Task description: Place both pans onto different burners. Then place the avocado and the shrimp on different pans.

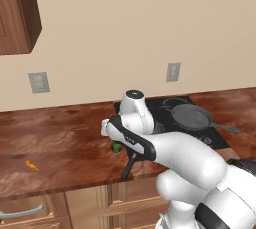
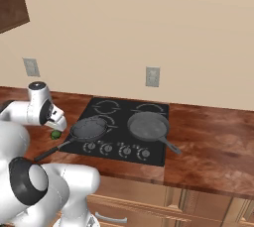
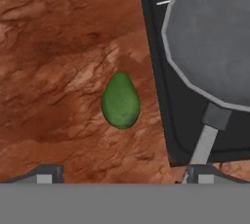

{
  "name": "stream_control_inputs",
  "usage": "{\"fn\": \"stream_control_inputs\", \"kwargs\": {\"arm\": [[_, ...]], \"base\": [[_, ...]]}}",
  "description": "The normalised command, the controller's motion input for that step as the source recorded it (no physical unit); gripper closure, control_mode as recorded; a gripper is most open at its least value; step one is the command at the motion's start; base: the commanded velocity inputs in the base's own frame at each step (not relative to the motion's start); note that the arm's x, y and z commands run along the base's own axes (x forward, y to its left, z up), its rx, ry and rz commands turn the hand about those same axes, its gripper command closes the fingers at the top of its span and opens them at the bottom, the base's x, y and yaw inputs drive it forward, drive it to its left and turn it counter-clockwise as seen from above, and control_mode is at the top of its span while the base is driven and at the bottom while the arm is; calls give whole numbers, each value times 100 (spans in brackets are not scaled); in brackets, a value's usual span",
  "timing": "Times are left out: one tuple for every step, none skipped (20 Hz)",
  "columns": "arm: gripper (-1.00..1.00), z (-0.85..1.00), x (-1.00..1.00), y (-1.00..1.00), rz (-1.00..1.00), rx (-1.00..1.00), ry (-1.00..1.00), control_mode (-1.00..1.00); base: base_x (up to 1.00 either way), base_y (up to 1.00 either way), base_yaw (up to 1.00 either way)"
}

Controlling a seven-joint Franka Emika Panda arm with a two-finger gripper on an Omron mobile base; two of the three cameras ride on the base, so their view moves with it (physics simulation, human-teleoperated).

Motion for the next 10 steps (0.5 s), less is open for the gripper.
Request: {"fn": "stream_control_inputs", "kwargs": {"arm": [[-100, -25, 19, 16, 7, -2, 7, -100], [-100, -19, 16, 14, 5, -2, 6, -100], [-100, -19, 18, 5, 4, -3, 5, -100], [-100, -17, 19, 3, 3, -2, 5, -100], [-100, -16, 18, 2, 3, -3, 5, -100], [-100, -15, 17, 1, 3, -1, 4, -100], [-100, -16, 15, 1, 3, -1, 4, -100], [-100, -14, 11, 2, 3, 0, 3, -100], [-100, -11, 5, 4, 4, 0, 1, -100], [-100, -10, 2, 4, 4, 0, 1, -100]], "base": [[0, 0, 0], [0, 0, 0], [0, 0, 0], [0, 0, 0], [0, 0, 0], [0, 0, 0], [0, 0, 0], [0, 0, 0], [0, 0, 0], [0, 0, 0]]}}
